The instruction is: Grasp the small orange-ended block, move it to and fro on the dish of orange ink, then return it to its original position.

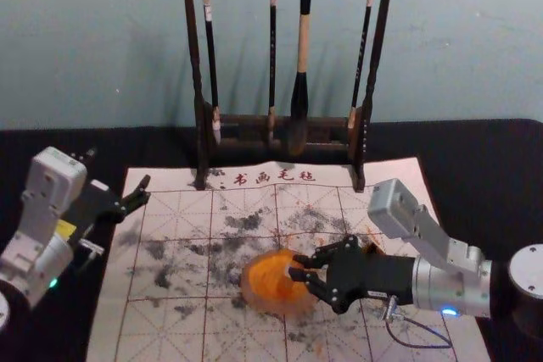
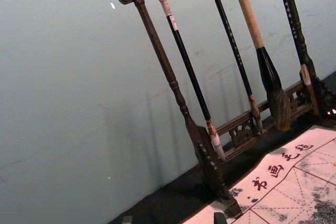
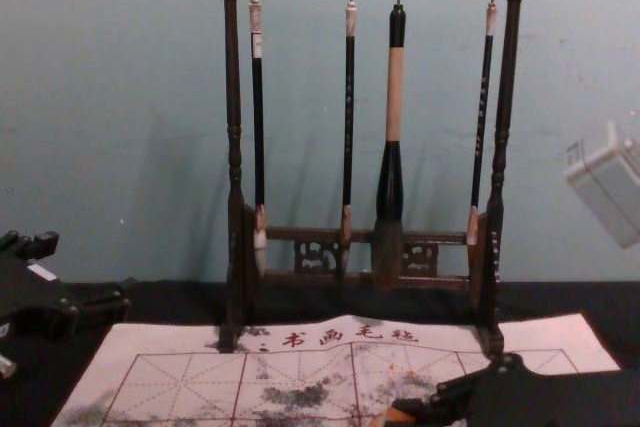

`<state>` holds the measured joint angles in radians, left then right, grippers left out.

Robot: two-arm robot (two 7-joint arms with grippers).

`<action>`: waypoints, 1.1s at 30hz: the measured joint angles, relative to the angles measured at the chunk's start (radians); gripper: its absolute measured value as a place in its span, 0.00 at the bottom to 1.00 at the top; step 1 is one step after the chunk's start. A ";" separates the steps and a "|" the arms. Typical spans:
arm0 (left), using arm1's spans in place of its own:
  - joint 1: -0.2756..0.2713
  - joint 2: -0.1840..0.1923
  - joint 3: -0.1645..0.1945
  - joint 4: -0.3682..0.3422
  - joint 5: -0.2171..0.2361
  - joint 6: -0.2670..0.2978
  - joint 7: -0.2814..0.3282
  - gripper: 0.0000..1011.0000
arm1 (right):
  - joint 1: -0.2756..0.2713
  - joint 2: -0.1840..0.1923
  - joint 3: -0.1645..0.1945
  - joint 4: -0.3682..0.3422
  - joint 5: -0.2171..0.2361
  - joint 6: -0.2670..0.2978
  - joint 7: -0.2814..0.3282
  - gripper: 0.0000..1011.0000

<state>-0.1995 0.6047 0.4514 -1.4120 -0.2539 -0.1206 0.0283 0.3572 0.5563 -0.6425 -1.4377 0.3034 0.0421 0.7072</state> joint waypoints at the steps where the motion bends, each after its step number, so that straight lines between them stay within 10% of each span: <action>1: 0.000 0.000 0.000 0.000 0.000 0.000 0.000 0.99 | 0.002 -0.001 -0.001 0.000 -0.001 0.001 0.000 0.10; 33: 0.000 0.000 0.000 0.000 0.000 0.000 0.000 0.99 | 0.042 -0.028 0.014 0.050 -0.032 0.032 -0.035 0.10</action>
<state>-0.1995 0.6047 0.4514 -1.4120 -0.2539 -0.1205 0.0283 0.3990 0.5283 -0.6286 -1.3874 0.2716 0.0742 0.6726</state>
